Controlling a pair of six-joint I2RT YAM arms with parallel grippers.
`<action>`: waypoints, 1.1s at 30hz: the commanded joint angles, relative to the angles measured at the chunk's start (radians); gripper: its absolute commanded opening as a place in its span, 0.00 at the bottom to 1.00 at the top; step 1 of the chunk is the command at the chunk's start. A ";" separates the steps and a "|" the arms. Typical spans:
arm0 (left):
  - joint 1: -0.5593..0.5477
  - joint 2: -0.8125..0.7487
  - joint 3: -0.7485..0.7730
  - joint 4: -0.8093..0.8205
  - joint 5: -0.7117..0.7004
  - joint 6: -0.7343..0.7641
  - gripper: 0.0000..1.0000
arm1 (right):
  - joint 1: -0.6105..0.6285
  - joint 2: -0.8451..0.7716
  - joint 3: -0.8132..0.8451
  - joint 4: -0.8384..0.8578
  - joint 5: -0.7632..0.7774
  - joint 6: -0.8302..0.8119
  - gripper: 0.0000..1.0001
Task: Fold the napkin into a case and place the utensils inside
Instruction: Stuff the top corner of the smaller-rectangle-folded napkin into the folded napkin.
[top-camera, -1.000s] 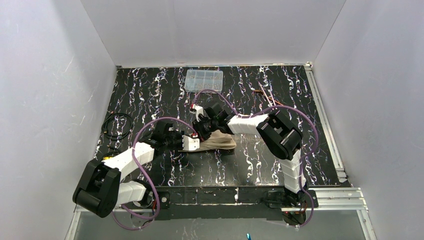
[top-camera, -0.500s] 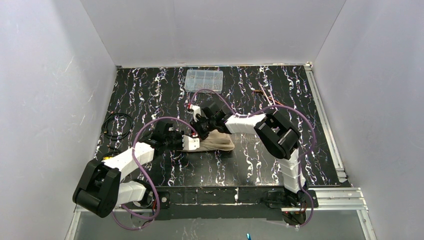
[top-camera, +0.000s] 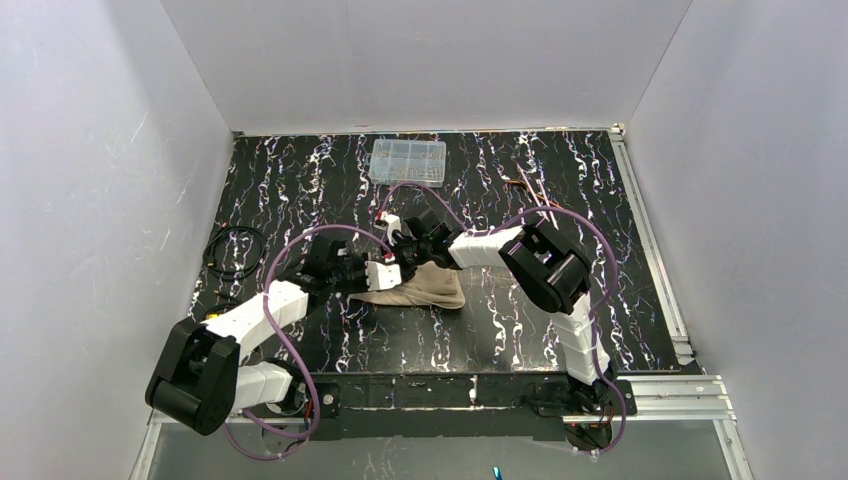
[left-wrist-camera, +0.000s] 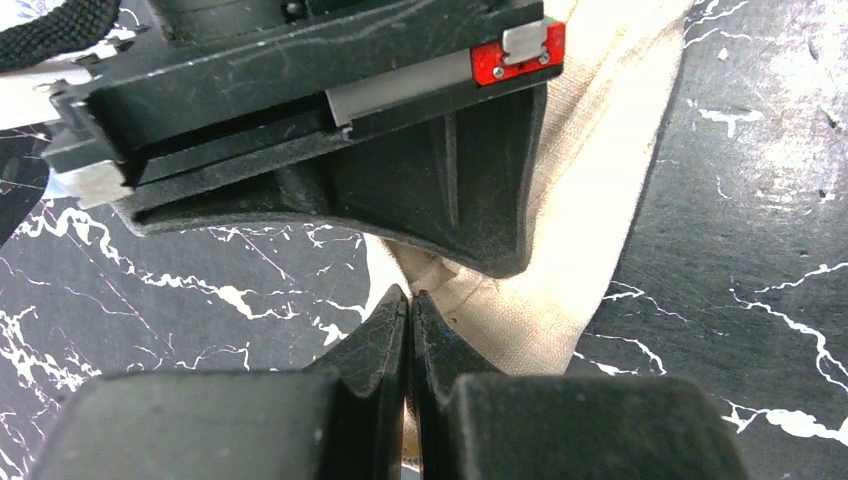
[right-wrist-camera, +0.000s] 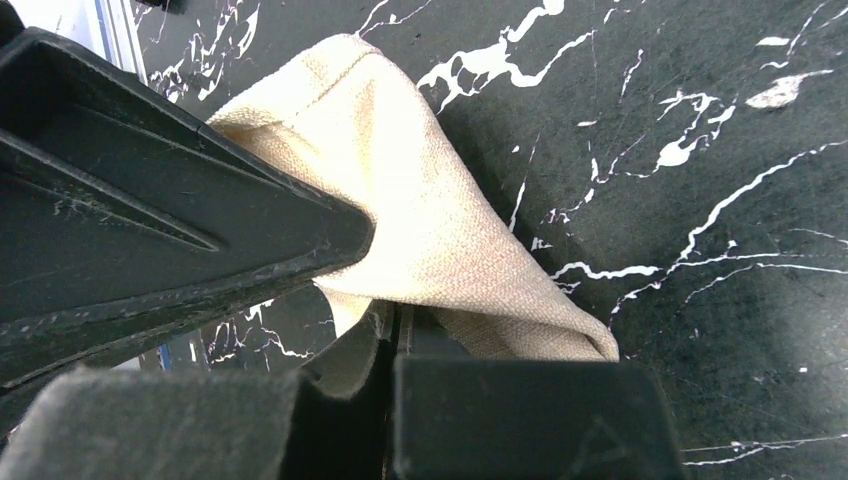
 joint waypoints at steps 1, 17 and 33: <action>-0.001 -0.017 0.036 -0.022 0.027 -0.032 0.00 | 0.004 0.065 -0.038 -0.056 0.099 -0.022 0.01; -0.001 -0.011 -0.050 -0.019 0.016 0.119 0.00 | -0.006 -0.011 -0.015 0.033 0.082 0.115 0.01; -0.001 -0.006 -0.045 -0.008 0.005 0.085 0.00 | -0.011 -0.063 -0.027 0.143 0.058 0.172 0.01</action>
